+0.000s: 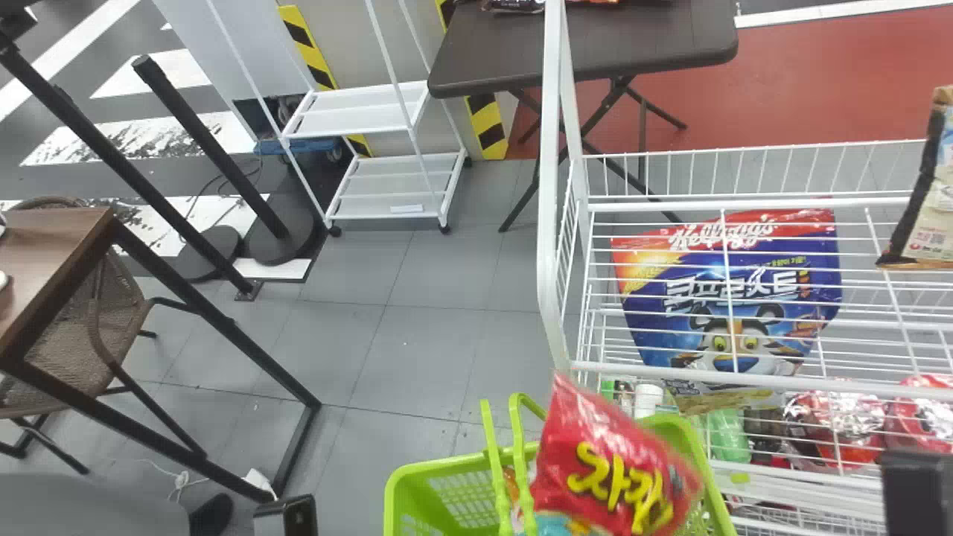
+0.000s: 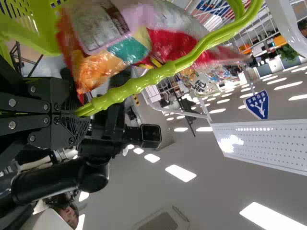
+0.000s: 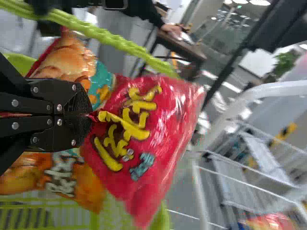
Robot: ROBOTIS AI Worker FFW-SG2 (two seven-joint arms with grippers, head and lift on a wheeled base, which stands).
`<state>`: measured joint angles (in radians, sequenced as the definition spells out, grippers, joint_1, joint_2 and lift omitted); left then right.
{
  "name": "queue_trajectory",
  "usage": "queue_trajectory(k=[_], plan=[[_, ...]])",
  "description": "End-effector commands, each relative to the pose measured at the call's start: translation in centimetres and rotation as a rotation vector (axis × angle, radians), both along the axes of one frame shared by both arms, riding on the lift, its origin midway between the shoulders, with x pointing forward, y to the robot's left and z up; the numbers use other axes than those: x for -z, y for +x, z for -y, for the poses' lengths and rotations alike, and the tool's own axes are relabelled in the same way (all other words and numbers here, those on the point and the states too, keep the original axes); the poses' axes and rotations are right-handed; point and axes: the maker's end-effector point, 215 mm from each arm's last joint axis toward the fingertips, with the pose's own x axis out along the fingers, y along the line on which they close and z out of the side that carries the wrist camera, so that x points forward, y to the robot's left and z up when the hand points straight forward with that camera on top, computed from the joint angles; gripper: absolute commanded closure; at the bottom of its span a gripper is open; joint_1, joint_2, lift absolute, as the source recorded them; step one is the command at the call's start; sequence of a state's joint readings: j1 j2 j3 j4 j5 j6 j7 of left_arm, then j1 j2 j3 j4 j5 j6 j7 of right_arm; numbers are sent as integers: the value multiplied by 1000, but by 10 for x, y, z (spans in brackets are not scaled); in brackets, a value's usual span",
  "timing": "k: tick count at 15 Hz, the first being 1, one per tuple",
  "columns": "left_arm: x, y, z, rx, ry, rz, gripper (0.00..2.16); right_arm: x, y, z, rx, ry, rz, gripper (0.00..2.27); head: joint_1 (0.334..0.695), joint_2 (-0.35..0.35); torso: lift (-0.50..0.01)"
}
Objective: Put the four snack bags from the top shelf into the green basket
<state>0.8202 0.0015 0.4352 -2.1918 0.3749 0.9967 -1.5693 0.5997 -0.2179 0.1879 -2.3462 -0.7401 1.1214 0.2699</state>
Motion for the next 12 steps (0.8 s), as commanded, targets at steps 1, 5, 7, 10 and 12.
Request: queue_trajectory(k=[1,5,7,10,12], plan=[[-1,-1,3,9,-9,1,2152,11,-11,3,-41,-30,-41,252,695,350,-6],[-1,-1,4,10,-9,0,2152,15,-5,16,-45,-70,-38,63,695,350,-6],[-1,-2,4,9,-11,-2,2152,10,8,30,-17,-79,-12,60,695,350,-6],[-1,-2,4,9,-13,-1,2152,-9,62,80,114,-103,86,60,695,350,-6],[-2,-2,4,8,-16,-2,2152,-24,119,132,249,-165,195,63,695,350,-6]])
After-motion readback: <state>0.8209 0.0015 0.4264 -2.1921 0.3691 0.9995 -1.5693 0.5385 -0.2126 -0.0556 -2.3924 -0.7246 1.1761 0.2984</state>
